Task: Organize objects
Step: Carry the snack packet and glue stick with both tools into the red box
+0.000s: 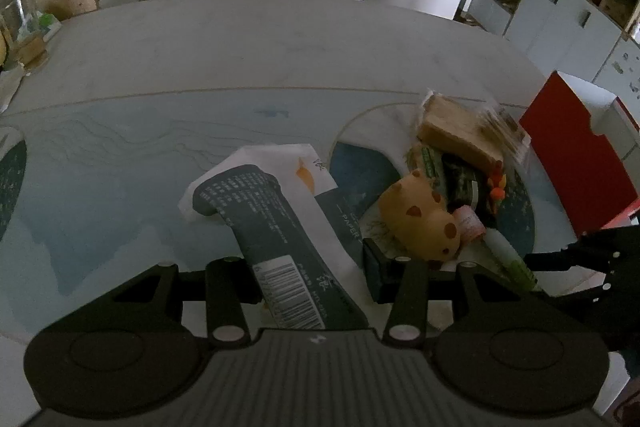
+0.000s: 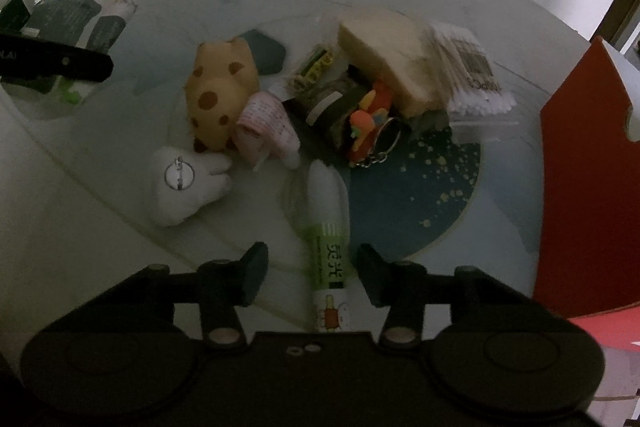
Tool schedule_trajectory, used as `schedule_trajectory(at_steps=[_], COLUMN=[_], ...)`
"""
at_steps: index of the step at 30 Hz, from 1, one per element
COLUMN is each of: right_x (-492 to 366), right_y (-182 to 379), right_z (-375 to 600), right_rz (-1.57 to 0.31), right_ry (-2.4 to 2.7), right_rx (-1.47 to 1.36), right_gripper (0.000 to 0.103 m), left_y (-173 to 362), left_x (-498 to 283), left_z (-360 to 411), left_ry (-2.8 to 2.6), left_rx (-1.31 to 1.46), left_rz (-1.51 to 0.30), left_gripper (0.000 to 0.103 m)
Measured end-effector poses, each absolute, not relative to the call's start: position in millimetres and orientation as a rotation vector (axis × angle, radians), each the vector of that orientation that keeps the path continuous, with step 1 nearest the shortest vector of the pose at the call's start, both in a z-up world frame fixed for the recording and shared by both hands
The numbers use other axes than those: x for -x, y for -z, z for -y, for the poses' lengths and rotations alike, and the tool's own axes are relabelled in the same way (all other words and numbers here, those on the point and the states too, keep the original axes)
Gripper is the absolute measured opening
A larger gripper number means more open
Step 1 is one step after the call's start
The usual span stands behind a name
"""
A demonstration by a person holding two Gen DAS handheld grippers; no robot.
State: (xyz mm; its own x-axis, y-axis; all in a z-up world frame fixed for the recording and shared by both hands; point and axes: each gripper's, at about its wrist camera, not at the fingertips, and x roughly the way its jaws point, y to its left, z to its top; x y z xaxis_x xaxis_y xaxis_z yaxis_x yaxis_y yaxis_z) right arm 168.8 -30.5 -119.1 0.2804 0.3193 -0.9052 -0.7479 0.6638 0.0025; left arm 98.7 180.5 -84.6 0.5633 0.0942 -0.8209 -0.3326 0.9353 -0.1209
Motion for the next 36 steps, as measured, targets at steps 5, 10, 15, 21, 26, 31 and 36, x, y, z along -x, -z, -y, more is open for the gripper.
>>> schedule_trajectory(at_steps=[5,10,15,21,26,31,36], right_x=[-167,-166,-169,-173,-184,-203,-226], right_y=[119,113,93,58,33,9,-3], right_z=[36,49,70,109,140,172,202], right_rz=[-1.067,-1.078,-1.084,-1.051,-1.014,-0.978,-0.955], right_ry=[-0.735,-0.693,-0.664,-0.626,-0.602,-0.591,-0.582], right_rx=[0.467,0.41,0.293,0.179,0.107,0.046,0.022], right_gripper=[0.018,0.017,0.017,0.017,0.017,0.017,0.017], left_y=[83,79,72,57,42,29,18], left_x=[-99,-102,-106,-119,-136,-161,-190], left_z=[-177,-169,-151,-114,-74,-32,11], left_ry=[-0.231,-0.199,-0.149,-0.064,0.015,0.091,0.147], left_rx=[0.248,0.226,0.201,0.162,0.126,0.095,0.066], left_rz=[-0.941,-0.942,-0.941,-0.94,-0.93,-0.918,-0.906], left_gripper=[0.045,0.045,0.045,0.045,0.045,0.045,0.045])
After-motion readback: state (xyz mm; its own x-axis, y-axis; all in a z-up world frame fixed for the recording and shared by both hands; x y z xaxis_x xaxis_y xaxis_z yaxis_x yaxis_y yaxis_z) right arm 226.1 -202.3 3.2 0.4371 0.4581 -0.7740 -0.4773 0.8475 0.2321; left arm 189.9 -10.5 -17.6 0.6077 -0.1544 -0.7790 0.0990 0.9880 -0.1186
